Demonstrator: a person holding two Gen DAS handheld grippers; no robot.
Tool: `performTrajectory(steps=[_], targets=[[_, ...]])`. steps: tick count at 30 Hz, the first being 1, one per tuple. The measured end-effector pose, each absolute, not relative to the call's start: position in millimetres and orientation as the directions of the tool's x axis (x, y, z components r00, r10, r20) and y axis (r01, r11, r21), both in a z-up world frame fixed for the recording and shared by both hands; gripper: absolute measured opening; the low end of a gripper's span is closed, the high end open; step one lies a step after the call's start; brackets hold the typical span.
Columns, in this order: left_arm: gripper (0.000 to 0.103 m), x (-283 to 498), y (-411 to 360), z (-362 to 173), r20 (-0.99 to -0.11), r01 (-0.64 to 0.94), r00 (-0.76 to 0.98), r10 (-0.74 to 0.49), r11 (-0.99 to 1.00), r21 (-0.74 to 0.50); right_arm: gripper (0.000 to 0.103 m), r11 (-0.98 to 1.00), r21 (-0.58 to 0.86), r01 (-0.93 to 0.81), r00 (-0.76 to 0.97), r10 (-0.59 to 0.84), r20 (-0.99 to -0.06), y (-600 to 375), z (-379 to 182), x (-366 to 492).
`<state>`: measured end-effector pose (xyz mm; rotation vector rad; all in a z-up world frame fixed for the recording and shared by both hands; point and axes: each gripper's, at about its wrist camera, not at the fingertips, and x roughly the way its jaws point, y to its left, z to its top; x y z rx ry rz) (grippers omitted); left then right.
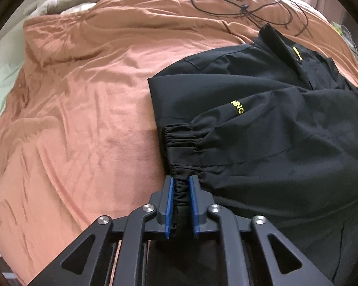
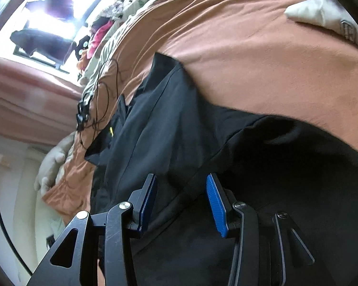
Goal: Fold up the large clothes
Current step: 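Hold the sleeve cuff with the left gripper and adjust it on the jacket, then open the left gripper and release the sleeve cuff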
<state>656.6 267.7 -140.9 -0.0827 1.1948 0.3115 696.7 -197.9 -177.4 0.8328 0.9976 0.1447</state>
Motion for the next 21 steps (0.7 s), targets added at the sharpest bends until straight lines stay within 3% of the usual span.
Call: performTrajectory(steps=[8, 13, 15, 17, 18, 21], targets=[[0.017, 626, 278, -142, -0.934, -0.295, 0.301, 0.193, 0.950, 0.102, 0.044, 0.671, 0.689, 0.274, 0.566, 0.467, -0.680, -206, -173, 686], [0.017, 612, 287, -127, -0.926, -0.346, 0.344, 0.158, 0.938, 0.032, 0.044, 0.673, 0.691, 0.262, 0.572, 0.468, -0.673, -207, -167, 677], [0.025, 611, 288, -118, -0.913, -0.354, 0.389, 0.119, 0.935, -0.029, 0.044, 0.670, 0.694, 0.262, 0.571, 0.472, -0.671, -208, -166, 674], [0.064, 615, 282, -114, -0.900, -0.354, 0.419, 0.119, 0.934, -0.041, 0.044, 0.669, 0.698, 0.257, 0.571, 0.477, -0.668, -209, -163, 674], [0.069, 616, 279, -113, -0.893, -0.353, 0.432, 0.127, 0.935, -0.038, 0.044, 0.670, 0.698, 0.253, 0.573, 0.478, -0.666, -210, -162, 673], [0.071, 625, 263, -110, -0.872, -0.333, 0.479, 0.107, 0.940, -0.068, 0.044, 0.672, 0.698, 0.246, 0.582, 0.474, -0.661, -214, -159, 674]])
